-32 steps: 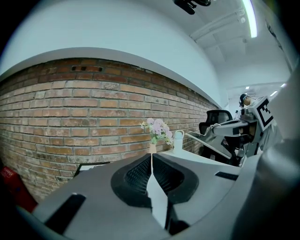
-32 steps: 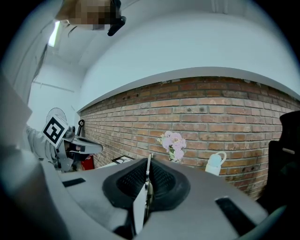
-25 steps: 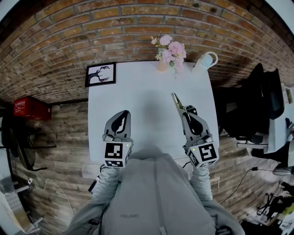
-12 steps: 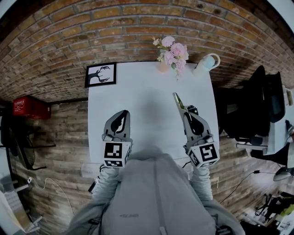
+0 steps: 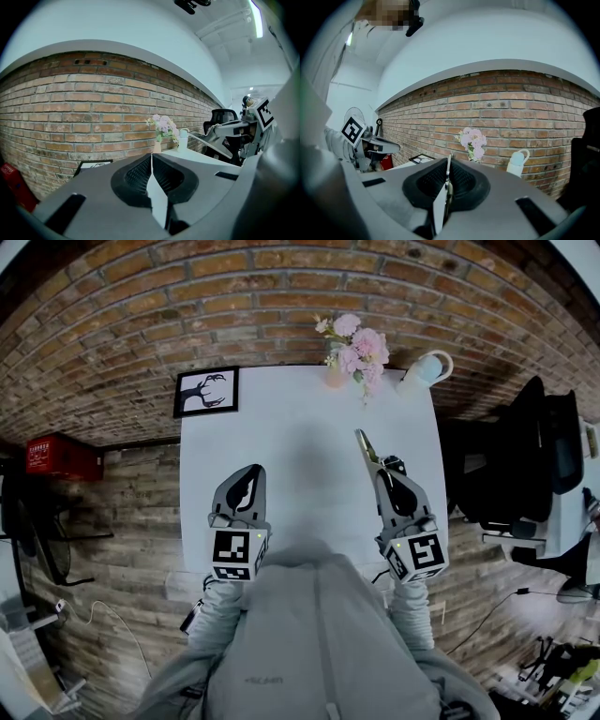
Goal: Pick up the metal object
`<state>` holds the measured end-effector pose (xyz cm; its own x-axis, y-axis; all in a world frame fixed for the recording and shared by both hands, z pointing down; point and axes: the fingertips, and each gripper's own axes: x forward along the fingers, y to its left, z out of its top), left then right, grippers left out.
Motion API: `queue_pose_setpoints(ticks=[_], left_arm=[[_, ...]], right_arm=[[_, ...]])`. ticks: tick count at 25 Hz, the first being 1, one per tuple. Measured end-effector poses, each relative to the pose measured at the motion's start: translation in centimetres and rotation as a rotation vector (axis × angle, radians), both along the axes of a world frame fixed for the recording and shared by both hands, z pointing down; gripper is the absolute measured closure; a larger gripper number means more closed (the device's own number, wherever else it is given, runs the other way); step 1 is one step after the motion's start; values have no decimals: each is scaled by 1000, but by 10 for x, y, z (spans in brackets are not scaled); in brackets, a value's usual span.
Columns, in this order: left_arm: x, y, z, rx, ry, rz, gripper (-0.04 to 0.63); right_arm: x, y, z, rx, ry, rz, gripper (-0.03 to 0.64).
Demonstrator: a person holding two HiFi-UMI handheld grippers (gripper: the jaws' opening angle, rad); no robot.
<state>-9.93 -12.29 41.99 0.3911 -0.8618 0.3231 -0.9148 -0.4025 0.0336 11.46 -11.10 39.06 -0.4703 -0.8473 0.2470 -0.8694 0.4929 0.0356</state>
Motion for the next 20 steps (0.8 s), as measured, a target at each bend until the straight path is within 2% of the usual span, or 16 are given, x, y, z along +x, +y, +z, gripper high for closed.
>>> queue_pose_setpoints(ticks=[20], left_arm=[[-1, -6, 1, -3, 3, -9, 563]], right_arm=[[0, -6, 6, -16, -4, 3, 588]])
